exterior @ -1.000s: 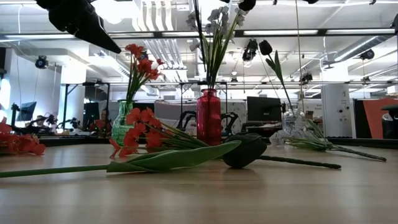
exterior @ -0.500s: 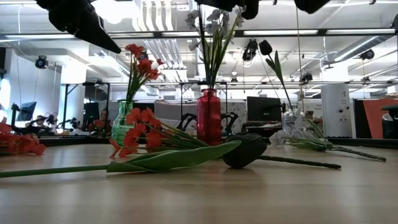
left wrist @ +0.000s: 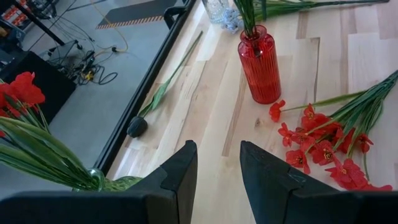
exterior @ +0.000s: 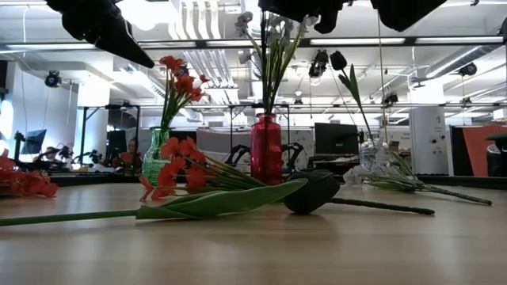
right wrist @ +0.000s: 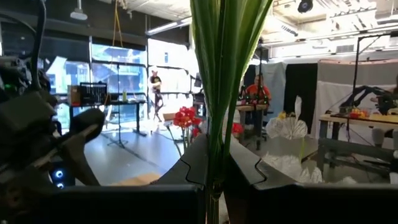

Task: Sort flowers into vase by color
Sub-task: Put the right white flowers into the red vase

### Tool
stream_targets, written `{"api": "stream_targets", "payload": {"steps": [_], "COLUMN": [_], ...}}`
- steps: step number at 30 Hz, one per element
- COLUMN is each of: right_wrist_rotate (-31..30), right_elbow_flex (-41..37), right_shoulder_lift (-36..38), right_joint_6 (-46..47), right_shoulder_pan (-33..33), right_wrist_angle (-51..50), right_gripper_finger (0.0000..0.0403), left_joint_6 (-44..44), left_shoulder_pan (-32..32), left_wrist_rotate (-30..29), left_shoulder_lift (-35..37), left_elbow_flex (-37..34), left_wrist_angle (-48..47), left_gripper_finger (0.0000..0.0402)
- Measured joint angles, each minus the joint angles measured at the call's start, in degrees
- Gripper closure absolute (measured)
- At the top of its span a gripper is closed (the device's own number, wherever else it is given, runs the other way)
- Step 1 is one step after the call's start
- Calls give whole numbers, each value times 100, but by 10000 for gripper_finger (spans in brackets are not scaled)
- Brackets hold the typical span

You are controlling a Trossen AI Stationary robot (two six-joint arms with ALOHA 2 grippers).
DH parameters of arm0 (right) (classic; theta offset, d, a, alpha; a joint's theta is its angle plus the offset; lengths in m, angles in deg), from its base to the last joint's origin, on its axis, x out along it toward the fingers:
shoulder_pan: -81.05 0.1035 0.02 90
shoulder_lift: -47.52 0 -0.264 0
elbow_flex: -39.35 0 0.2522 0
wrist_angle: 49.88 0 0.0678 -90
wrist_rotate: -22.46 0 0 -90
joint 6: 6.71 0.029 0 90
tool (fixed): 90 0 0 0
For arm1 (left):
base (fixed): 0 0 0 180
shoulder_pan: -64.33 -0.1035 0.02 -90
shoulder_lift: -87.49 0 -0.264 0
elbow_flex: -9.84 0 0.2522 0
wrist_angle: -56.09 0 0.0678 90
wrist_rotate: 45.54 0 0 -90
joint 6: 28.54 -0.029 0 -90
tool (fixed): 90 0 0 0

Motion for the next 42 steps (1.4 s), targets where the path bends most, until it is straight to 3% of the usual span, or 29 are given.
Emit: {"api": "stream_targets", "payload": {"steps": [42], "right_wrist_rotate": [-123], "right_elbow_flex": [98], "right_shoulder_lift": [-431], "right_joint_6": [-295], "right_shoulder_pan": [-75], "right_wrist_angle": [168], "right_gripper_finger": [385], "left_joint_6": [-26], "left_shoulder_pan": [0], "left_wrist_rotate": [0], "left_shoulder_lift": [-2], "left_elbow_flex": [0], "left_wrist_angle": [15], "left_gripper_finger": [296]}}
